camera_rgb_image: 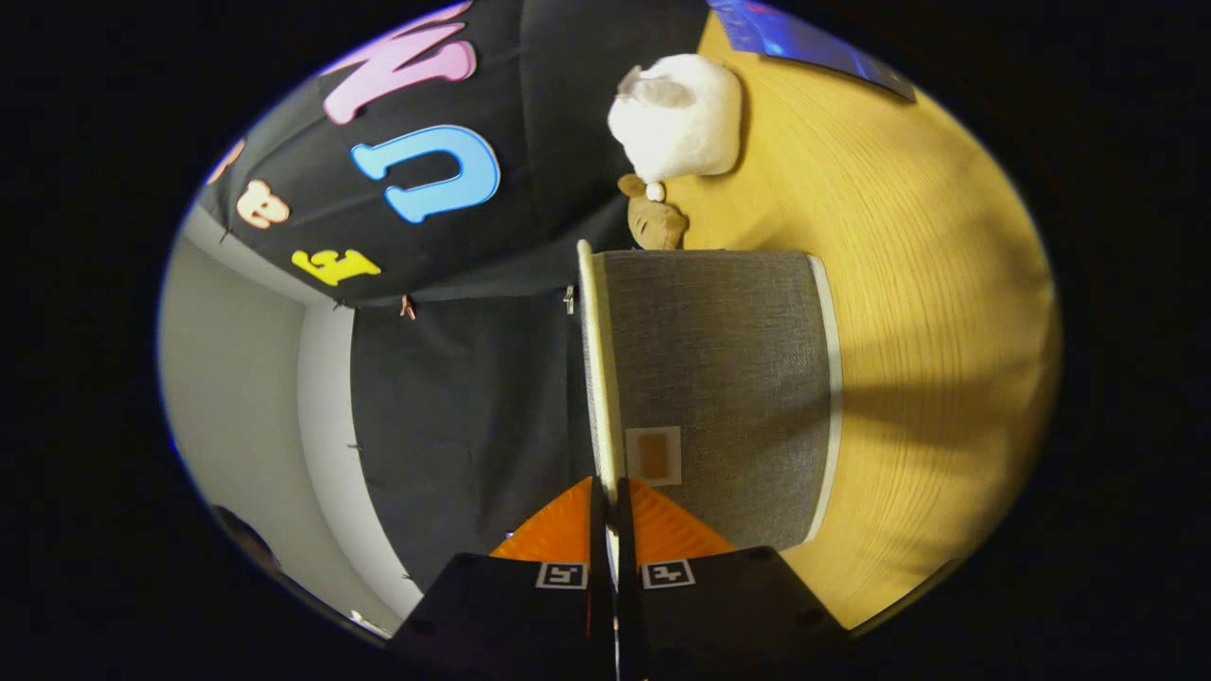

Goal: Open the storage box then place both shoes into the box .Put the left shoe in first, then the right shoe, with the right side of both shoes facing outward in a uniform manner.

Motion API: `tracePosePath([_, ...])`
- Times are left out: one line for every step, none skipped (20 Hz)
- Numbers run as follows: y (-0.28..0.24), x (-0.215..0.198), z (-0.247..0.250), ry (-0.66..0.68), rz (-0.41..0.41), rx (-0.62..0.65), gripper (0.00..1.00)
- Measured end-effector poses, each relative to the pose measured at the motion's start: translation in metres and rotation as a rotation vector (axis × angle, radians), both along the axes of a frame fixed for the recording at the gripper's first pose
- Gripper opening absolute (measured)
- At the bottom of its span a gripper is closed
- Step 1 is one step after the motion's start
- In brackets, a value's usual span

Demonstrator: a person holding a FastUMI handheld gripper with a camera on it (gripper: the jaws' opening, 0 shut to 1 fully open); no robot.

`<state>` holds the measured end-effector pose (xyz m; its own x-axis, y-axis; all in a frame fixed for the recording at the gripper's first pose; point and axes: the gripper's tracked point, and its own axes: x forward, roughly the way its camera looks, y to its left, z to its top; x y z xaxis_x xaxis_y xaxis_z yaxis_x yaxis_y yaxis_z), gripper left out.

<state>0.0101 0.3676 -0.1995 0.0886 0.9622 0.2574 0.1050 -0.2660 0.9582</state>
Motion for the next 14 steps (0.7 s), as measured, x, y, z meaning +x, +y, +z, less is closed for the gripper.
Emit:
tracePosePath([-0.005,-0.001,0.002,0.004,0.005,0.006,0.05])
tracePosePath([-0.007,0.0,0.006,0.011,0.005,0.012,0.05])
tracePosePath([-0.009,0.002,0.011,0.013,-0.002,0.013,0.05])
tracePosePath([-0.012,0.004,0.016,0.011,-0.015,0.017,0.05])
tracePosePath([-0.017,0.005,0.024,0.006,-0.028,0.024,0.04])
tracePosePath([-0.021,0.008,0.03,-0.003,-0.046,0.022,0.05])
tracePosePath([-0.023,0.011,0.038,-0.023,-0.066,0.019,0.05])
tracePosePath([-0.025,0.013,0.045,-0.052,-0.085,0.007,0.04])
tracePosePath([-0.026,0.012,0.054,-0.08,-0.094,-0.003,0.04])
tracePosePath([-0.025,0.012,0.063,-0.104,-0.098,-0.013,0.04])
tracePosePath([-0.023,0.012,0.072,-0.124,-0.103,-0.025,0.05])
tracePosePath([-0.018,0.011,0.082,-0.138,-0.107,-0.031,0.04])
tracePosePath([-0.015,0.01,0.091,-0.152,-0.108,-0.034,0.05])
tracePosePath([-0.01,0.01,0.098,-0.162,-0.11,-0.037,0.05])
